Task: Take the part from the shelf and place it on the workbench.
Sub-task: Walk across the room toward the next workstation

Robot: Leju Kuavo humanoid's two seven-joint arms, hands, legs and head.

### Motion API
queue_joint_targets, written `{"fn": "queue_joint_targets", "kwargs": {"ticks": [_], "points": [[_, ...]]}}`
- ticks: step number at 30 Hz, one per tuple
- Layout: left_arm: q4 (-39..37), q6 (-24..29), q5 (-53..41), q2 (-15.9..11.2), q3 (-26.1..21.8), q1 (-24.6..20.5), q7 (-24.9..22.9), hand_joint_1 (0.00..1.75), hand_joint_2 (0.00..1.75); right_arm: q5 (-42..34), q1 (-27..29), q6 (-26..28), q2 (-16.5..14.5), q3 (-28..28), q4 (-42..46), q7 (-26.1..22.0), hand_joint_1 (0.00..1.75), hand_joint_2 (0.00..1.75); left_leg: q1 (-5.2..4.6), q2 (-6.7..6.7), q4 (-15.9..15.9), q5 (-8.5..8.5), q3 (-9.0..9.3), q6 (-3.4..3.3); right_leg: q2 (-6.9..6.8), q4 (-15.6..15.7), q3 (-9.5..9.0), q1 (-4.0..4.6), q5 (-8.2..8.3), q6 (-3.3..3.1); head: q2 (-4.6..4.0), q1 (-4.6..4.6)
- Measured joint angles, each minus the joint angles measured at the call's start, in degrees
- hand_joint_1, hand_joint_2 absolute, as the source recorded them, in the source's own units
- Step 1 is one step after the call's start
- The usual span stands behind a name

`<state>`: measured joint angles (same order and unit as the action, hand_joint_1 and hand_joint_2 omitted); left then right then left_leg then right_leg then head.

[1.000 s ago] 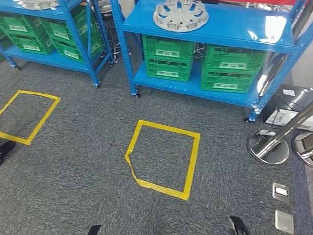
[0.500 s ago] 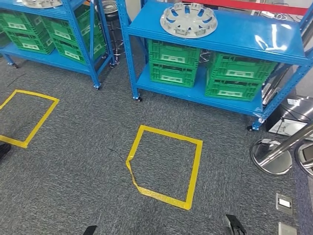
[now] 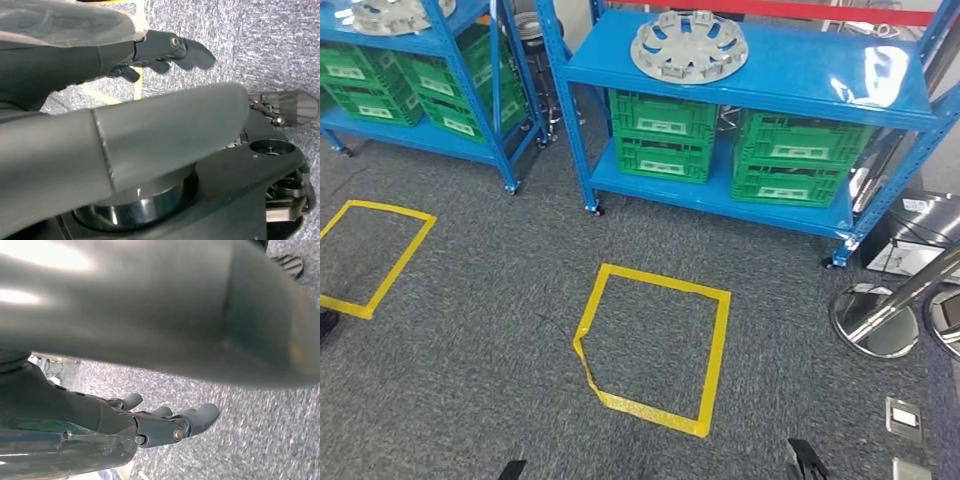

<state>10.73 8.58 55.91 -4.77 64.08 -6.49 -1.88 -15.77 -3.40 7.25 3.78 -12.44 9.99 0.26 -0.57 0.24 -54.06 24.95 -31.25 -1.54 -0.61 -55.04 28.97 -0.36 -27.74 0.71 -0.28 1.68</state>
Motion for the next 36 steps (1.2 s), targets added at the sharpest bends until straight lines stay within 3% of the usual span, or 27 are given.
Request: {"fn": "queue_joint_targets", "kwargs": {"ticks": [1, 8, 11, 13, 15, 17, 18, 19, 22, 23, 25, 26, 29, 31, 34, 36], "points": [[0.00, -0.01, -0.04, 0.00, 0.01, -0.03, 0.01, 0.00, 0.00, -0.05, 0.00, 0.03, 0.00, -0.01, 0.00, -0.03, 0.00, 0.00, 0.02, 0.01, 0.11, 0.11, 0.06, -0.17, 0.03, 0.00, 0.00, 0.03, -0.03, -0.09, 0.00, 0.10], [0.00, -0.01, -0.12, 0.01, 0.03, -0.01, -0.45, 0.00, 0.00, -0.42, 0.01, 0.11, 0.00, -0.02, 0.00, 0.07, 0.00, 0.00, 0.23, 0.02, 0.39, -0.06, 0.05, 0.35, 0.06, -0.02, 0.10, 0.24, -0.09, -0.33, 0.00, 0.09], [0.00, -0.01, -0.13, -0.10, 0.04, -0.07, -0.58, 0.00, 0.00, -0.90, 0.00, 0.10, 0.00, -0.03, 0.01, 0.24, 0.00, 0.00, 0.21, 0.06, 1.12, -0.09, 0.47, 0.05, 0.20, 0.89, -0.33, 0.04, 0.17, 0.05, 0.00, 0.17], [0.00, -0.01, -0.13, 0.01, 0.05, -0.11, -0.60, 0.00, 0.00, -1.04, 0.00, 0.13, 0.00, -0.05, 0.01, 0.27, 0.00, 0.00, 0.57, 0.43, 3.58, -0.88, 1.97, -0.13, 0.39, 0.60, -0.54, 0.04, -0.26, 0.49, 0.00, 0.20], [0.00, -0.01, -0.13, 0.16, 0.08, -0.15, -0.62, 0.00, 0.00, -1.04, 0.00, 0.25, 0.02, -0.06, 0.00, 0.19, 0.00, 0.00, 0.95, 0.92, 5.44, -1.47, 3.28, 0.09, 0.50, -4.48, 1.73, -0.07, -2.92, 0.96, 0.00, -0.07], [0.00, -0.01, -0.13, 0.21, 0.10, -0.17, -0.66, 0.00, 0.00, -1.02, 0.10, 0.41, 0.05, -0.06, 0.00, 0.15, 0.00, 0.00, 1.16, 1.11, 5.59, -1.38, 3.61, 0.28, 0.53, -11.99, 5.69, -0.53, -5.93, 1.66, 0.00, -0.32], [0.00, -0.01, -0.13, 0.23, 0.10, -0.17, -0.69, 0.00, 0.00, -1.02, 0.20, 0.48, 0.06, -0.07, 0.00, 0.19, 0.00, 0.00, 1.36, 1.11, 5.43, -1.21, 3.67, 0.52, 0.51, -13.91, 6.83, -0.87, -6.11, 2.12, 0.00, -0.38], [0.00, -0.01, -0.14, 0.27, 0.11, -0.17, -0.72, 0.00, 0.00, -1.02, 0.28, 0.50, 0.07, -0.07, 0.00, 0.27, 0.00, 0.00, 1.66, 1.09, 5.15, -0.98, 3.71, 0.86, 0.49, -13.58, 6.89, -1.27, -5.09, 2.64, 0.00, -0.40], [-0.02, -0.01, -0.18, 0.25, 0.13, -0.15, -0.74, 0.00, 0.00, -1.02, 0.29, 0.55, -0.02, -0.08, 0.00, 0.40, 0.00, 0.00, 2.69, 0.87, 3.09, 0.32, 3.49, 2.56, 0.57, -3.57, 2.50, -2.41, 0.57, 4.38, 0.00, -0.71], [-0.04, -0.01, -0.18, 0.21, 0.14, -0.16, -0.73, 0.00, 0.00, -1.02, 0.27, 0.56, -0.06, -0.08, -0.01, 0.40, 0.00, 0.00, 2.78, 0.74, 2.16, 0.73, 3.19, 3.15, 0.80, -1.42, 1.54, -2.51, 1.26, 4.26, 0.00, -0.93], [-0.08, -0.01, -0.23, 0.06, 0.16, -0.24, -0.70, 0.00, 0.00, -1.02, 0.29, 0.56, -0.14, -0.09, -0.02, 0.45, 0.00, 0.00, 2.72, 0.49, 1.08, 1.26, 2.67, 3.80, 1.30, -1.05, 1.52, -2.40, 0.97, 3.11, 0.00, -0.99], [-0.08, -0.01, -0.25, 0.12, 0.17, -0.24, -0.69, 0.00, 0.00, -1.02, 0.31, 0.56, -0.09, -0.09, -0.02, 0.50, 0.00, 0.00, 2.75, 0.43, 0.90, 1.20, 2.52, 3.64, 1.33, -1.18, 1.68, -2.42, 0.94, 2.52, 0.00, -0.77], [-0.09, -0.01, -0.31, 0.06, 0.20, -0.22, -0.68, 0.00, 0.00, -1.02, 0.29, 0.56, -0.09, -0.09, -0.02, 0.59, 0.00, 0.00, 2.74, 0.38, 1.06, 0.61, 2.47, 2.54, 1.38, -1.26, 1.91, -2.36, 0.96, 2.18, 0.00, 0.01], [-0.09, -0.01, -0.38, 0.03, 0.20, -0.25, -0.68, 0.00, 0.00, -1.02, 0.28, 0.56, -0.09, -0.08, -0.01, 0.59, 0.00, 0.00, 2.72, 0.38, 1.23, 0.37, 2.49, 2.16, 1.40, -1.26, 1.94, -2.25, 0.89, 1.87, 0.00, 0.57], [-0.09, -0.01, -0.44, 0.01, 0.20, -0.26, -0.68, 0.00, 0.00, -1.03, 0.27, 0.56, -0.09, -0.08, 0.00, 0.59, 0.00, 0.00, 2.79, 0.40, 1.75, 0.39, 2.63, 1.98, 1.34, -1.28, 1.91, -1.93, 0.71, 1.21, 0.00, 1.33], [-0.09, -0.01, -0.44, 0.02, 0.20, -0.26, -0.68, 0.00, 0.00, -1.03, 0.25, 0.56, -0.09, -0.08, 0.00, 0.59, 0.00, 0.00, 2.90, 0.41, 2.02, 0.52, 2.70, 2.26, 1.25, -1.29, 1.91, -1.71, 0.63, 0.95, 0.00, 1.65]]}}
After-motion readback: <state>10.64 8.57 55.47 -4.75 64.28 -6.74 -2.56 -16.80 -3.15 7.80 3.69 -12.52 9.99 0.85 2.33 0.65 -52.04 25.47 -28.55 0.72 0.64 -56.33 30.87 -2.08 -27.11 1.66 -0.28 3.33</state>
